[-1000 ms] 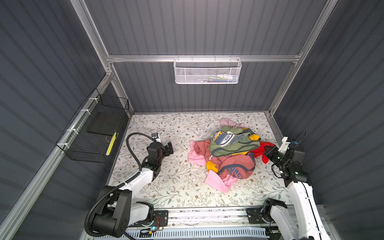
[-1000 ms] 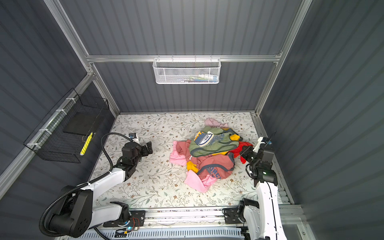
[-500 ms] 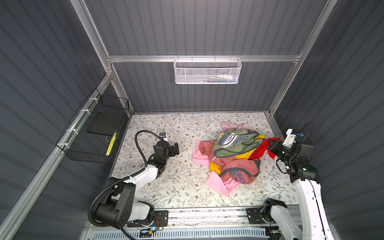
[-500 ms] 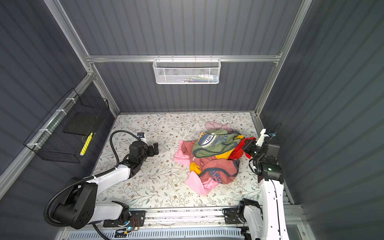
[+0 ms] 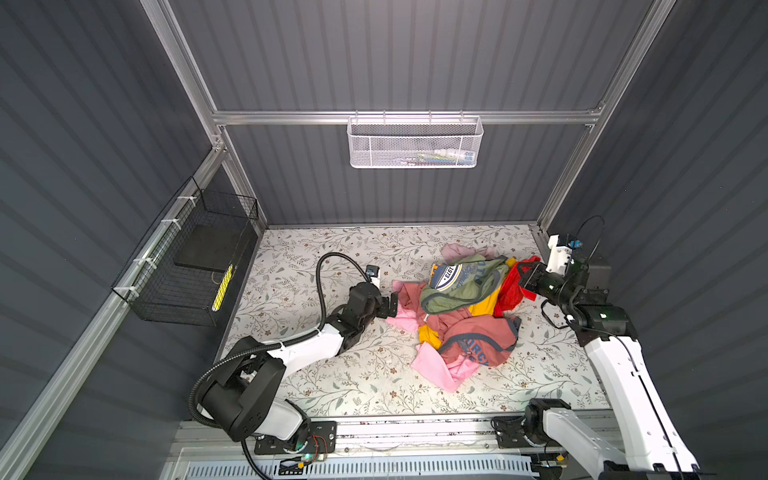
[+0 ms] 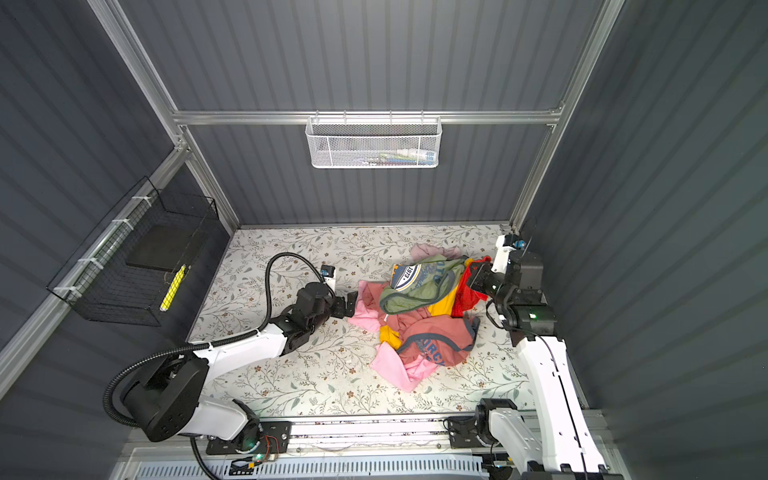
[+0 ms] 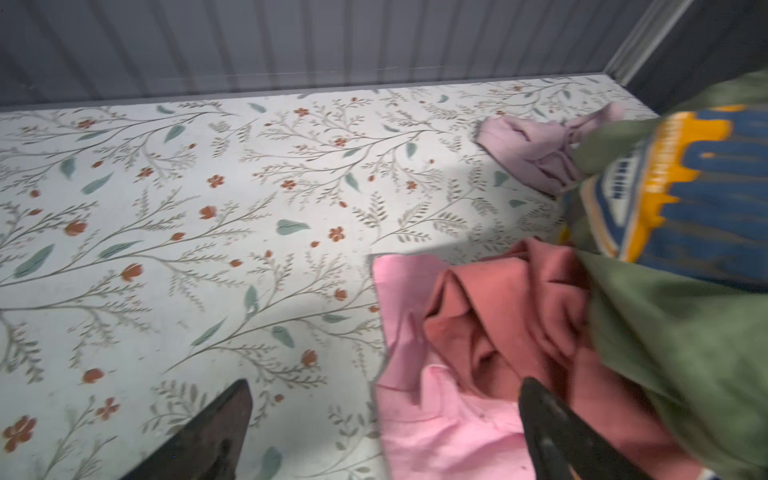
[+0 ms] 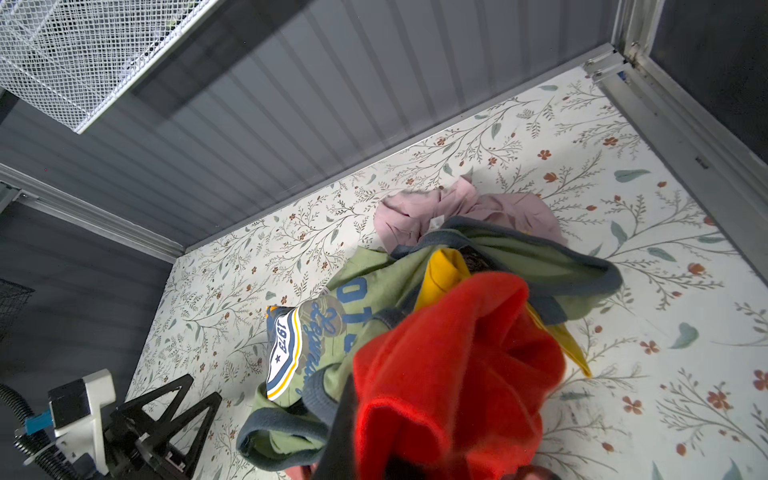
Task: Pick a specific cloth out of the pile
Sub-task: 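Lift the red cloth with the right gripper while the left gripper reaches toward it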
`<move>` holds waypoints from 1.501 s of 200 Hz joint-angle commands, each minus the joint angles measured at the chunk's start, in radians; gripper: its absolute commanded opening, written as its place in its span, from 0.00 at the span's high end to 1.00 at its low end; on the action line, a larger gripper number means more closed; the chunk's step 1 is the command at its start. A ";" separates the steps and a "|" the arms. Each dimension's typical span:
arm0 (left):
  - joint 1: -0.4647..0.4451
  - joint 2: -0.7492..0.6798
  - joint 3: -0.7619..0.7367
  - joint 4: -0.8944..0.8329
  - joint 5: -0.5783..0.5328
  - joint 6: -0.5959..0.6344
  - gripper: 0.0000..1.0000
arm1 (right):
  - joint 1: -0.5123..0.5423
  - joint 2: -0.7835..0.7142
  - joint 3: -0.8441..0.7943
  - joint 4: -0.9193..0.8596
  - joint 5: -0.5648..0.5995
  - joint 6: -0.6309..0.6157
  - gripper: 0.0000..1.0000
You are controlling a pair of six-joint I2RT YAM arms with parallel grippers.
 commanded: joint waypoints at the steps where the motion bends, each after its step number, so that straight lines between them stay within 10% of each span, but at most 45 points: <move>1: -0.058 -0.037 0.036 -0.013 -0.012 0.039 0.00 | 0.023 0.014 0.053 0.034 0.003 -0.034 1.00; 123: -0.275 0.361 0.420 -0.158 0.281 0.277 0.00 | 0.070 0.029 0.280 -0.047 0.030 -0.087 1.00; 300: -0.307 0.757 0.873 -0.511 -0.014 0.213 0.00 | 0.075 0.218 0.941 -0.293 -0.063 -0.130 1.00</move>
